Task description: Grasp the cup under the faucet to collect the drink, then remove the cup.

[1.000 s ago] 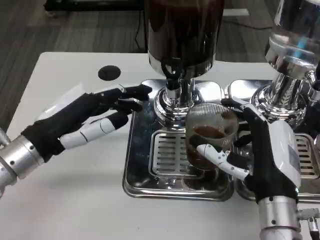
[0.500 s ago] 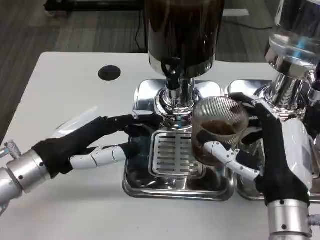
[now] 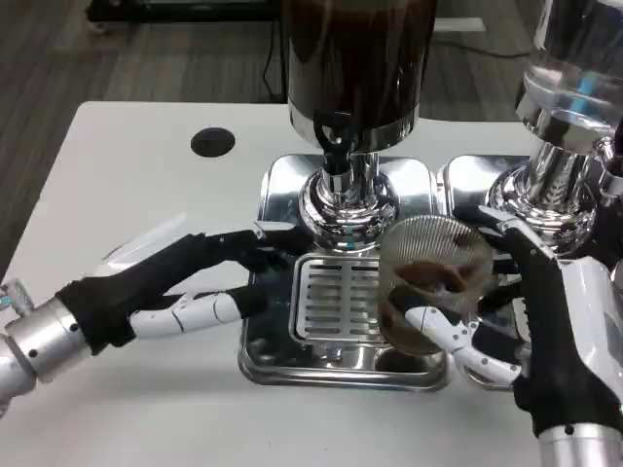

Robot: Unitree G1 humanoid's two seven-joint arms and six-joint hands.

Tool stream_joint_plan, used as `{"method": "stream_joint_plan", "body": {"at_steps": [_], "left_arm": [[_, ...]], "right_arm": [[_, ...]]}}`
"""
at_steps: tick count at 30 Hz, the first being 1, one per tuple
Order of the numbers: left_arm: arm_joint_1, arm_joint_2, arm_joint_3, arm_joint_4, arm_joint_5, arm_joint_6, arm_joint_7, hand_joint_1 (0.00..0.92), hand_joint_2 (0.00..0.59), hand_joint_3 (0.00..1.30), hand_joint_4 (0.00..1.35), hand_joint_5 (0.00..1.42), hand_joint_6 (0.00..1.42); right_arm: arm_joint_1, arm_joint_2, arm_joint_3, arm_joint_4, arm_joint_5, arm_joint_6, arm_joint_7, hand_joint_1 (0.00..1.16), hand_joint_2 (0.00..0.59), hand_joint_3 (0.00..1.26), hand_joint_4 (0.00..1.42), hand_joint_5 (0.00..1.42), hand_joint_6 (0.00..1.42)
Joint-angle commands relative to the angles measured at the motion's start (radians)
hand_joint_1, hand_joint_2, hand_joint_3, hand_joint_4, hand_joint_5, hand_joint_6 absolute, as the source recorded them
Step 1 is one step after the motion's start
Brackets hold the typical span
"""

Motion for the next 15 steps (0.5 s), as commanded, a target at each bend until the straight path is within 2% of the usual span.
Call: {"method": "stream_joint_plan", "body": {"at_steps": [1, 15], "left_arm": [[0.054, 0.028, 0.0, -0.061, -0.038, -0.011, -0.02, 0.0, 0.112, 0.21, 0.21, 0.28, 0.32], [0.183, 0.072, 0.013, -0.208, -0.119, 0.038, -0.06, 0.0, 0.117, 0.21, 0.21, 0.28, 0.32]], "right_arm": [[0.03, 0.0, 0.016, -0.062, -0.003, -0.052, -0.002, 0.68, 0.224, 0.43, 0.5, 0.66, 0.76], [0.095, -0.006, 0.024, -0.125, 0.005, -0.069, 0.012, 0.68, 0.234, 0.44, 0.5, 0.66, 0.78]]}}
